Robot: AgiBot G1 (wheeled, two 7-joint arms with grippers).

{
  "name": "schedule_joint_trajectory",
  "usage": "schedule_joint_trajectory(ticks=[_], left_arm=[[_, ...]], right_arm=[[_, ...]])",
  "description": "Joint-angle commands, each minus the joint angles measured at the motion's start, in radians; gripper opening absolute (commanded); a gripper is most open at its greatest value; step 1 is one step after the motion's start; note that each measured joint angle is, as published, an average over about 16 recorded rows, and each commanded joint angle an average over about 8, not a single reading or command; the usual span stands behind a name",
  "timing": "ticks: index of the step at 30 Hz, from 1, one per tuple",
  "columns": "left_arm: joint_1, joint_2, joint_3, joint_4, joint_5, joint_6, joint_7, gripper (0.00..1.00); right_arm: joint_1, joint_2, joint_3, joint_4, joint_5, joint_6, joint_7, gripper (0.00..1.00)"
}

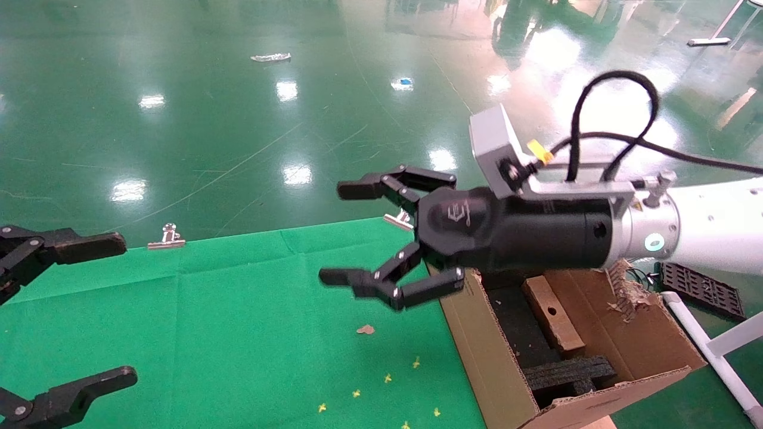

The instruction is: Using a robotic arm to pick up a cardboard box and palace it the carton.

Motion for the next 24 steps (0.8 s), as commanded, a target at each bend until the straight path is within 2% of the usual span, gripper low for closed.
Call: schedule_joint_trajectory(ticks=[1,11,24], left_arm=[[0.0,0.0,0.0,0.0,0.0,0.0,0.0,1.0],[0.0,0.0,0.0,0.0,0.0,0.0,0.0,1.0],[0.0,0.0,0.0,0.0,-0.001,-0.001,0.0,1.0]], right_arm=[[-0.038,0.0,0.036,0.032,0.014,-0.009,-0.008,1.0],[-0.191,-0.002,0.182,0.162,0.073,-0.046,-0.041,1.0],[-0.19,-0.002,0.181,0.16,0.075,-0.047,-0.041,1.0]])
